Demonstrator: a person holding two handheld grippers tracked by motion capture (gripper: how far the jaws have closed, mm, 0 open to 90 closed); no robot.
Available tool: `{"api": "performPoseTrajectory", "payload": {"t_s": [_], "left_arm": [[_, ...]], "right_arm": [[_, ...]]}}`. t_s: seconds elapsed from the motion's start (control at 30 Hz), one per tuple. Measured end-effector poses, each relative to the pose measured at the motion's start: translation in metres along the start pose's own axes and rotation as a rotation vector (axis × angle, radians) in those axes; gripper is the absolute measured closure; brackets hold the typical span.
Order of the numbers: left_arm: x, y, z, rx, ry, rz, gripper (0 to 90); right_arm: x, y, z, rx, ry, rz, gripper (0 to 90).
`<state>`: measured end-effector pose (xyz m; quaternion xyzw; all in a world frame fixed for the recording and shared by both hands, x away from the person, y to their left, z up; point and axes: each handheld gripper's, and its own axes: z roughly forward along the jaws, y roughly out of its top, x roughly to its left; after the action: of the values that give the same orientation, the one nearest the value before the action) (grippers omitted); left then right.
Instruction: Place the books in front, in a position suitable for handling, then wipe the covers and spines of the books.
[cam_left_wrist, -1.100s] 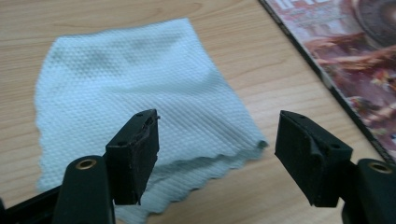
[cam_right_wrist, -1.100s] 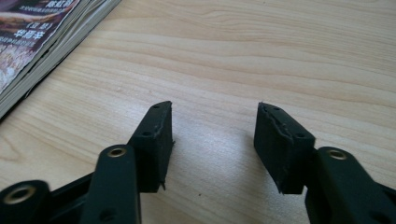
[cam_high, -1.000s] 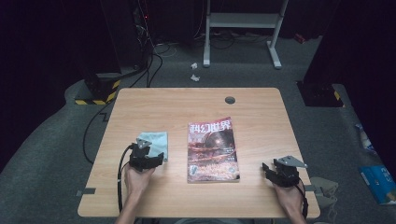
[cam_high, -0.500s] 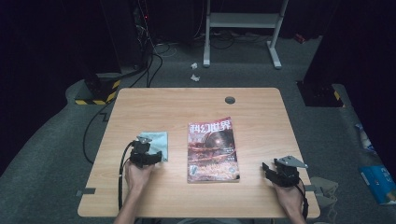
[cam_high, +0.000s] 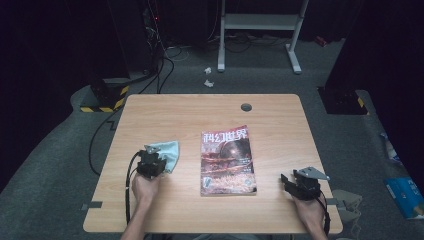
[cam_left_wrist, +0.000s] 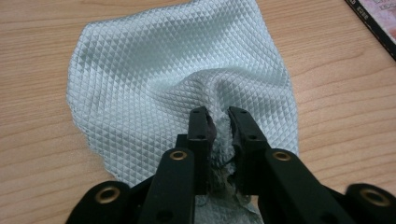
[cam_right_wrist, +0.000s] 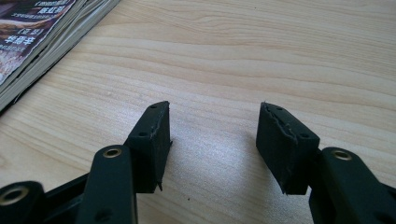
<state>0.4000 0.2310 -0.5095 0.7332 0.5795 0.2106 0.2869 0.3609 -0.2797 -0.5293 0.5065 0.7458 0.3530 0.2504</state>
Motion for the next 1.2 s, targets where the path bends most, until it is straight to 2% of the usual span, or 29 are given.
{"api": "performPoseTrajectory", "payload": {"t_s": [0.4, 0.63, 0.67, 0.9, 0.93, 1.07, 1.13, 1.2], "left_arm": [[-0.003, 0.001, -0.012, -0.030, -0.052, -0.004, 82.6], [-0.010, 0.010, -0.020, -0.049, -0.079, 0.031, 82.7], [-0.011, 0.012, -0.023, -0.061, -0.109, 0.017, 82.7], [-0.021, 0.021, -0.033, -0.078, -0.167, 0.038, 82.8], [-0.026, 0.025, -0.036, -0.085, -0.191, 0.047, 82.8], [-0.035, 0.031, -0.040, -0.094, -0.214, 0.067, 82.8], [-0.042, 0.037, -0.042, -0.098, -0.239, 0.095, 82.7], [-0.046, 0.039, -0.042, -0.097, -0.250, 0.096, 82.7]], "right_arm": [[0.000, 0.000, 0.000, -0.001, 0.002, 0.001, 45.1], [-0.001, 0.000, 0.000, -0.004, 0.002, -0.002, 45.1], [-0.001, 0.000, 0.000, -0.005, 0.004, 0.002, 45.2], [0.000, -0.001, 0.000, -0.006, 0.004, 0.005, 45.4], [-0.001, -0.001, 0.000, -0.006, 0.003, 0.005, 45.4], [-0.001, -0.001, 0.000, -0.007, 0.004, 0.006, 45.4], [0.000, -0.001, 0.000, -0.006, 0.004, 0.008, 45.4], [-0.001, -0.001, 0.000, -0.008, 0.004, 0.006, 45.4]]}}
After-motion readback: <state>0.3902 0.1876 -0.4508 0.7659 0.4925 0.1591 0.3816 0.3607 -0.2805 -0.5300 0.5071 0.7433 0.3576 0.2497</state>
